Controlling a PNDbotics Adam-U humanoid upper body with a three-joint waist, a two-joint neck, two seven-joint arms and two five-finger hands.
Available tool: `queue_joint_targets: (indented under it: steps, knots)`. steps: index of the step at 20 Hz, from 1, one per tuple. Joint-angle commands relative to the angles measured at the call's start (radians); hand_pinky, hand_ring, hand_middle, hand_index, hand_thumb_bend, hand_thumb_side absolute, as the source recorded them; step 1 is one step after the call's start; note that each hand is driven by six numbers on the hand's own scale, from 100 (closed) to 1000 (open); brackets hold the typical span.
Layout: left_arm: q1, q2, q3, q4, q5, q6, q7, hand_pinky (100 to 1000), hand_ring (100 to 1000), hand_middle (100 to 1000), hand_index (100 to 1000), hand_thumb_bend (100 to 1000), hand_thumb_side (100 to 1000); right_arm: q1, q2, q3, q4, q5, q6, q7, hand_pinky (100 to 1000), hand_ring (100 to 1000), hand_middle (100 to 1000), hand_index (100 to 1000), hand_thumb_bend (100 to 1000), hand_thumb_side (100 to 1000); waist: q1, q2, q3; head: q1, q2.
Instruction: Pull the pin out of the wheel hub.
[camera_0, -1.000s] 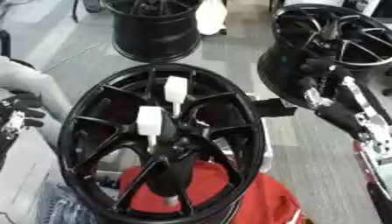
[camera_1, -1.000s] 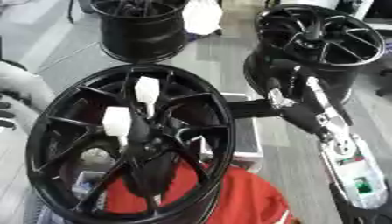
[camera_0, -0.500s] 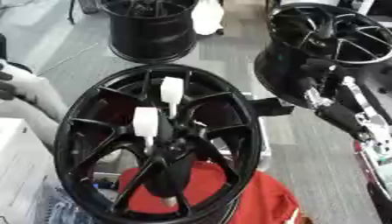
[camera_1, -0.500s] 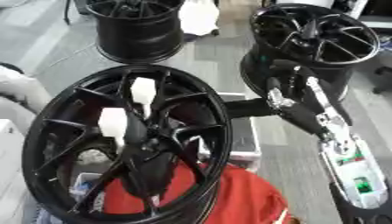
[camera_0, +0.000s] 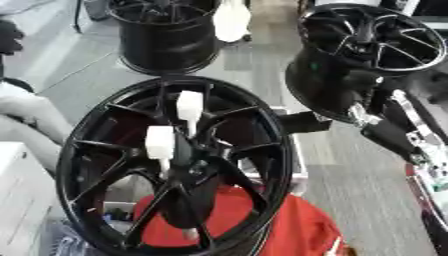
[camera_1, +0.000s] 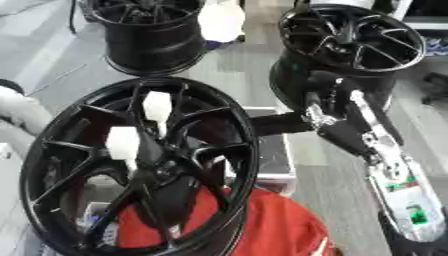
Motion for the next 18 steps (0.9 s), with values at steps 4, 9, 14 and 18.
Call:
queue_joint_targets:
  steps: [4,9,14,18]
  knots:
    - [-0.153,0.059,-0.17,0.024,-0.04,-0.122,-0.264,711,737,764,888,169,543,-0.016,-0.021,0.006,-0.007,0.004,-0.002,0.012,709,720,799,864,100,380,0.013,-0.016,-0.011,0.012,0.004]
    - [-0.271,0.003,-0.294,0.053,-0.081,-0.164,-0.423,709,725,768,886,280,572,-0.013,-0.023,0.014,-0.004,0.003,-0.003,0.019,709,720,799,864,100,381,0.022,-0.022,-0.017,0.016,0.011]
    - [-0.349,-0.053,-0.415,0.094,-0.206,-0.219,-0.434,701,727,768,885,320,569,-0.014,-0.024,0.017,-0.002,0.003,-0.004,0.024,709,720,799,864,100,382,0.027,-0.024,-0.023,0.018,0.012]
    - [-0.375,-0.079,-0.472,0.133,-0.278,-0.268,-0.434,689,719,760,880,320,545,-0.013,-0.025,0.018,-0.001,0.004,-0.004,0.025,709,720,799,864,100,383,0.03,-0.025,-0.027,0.019,0.012]
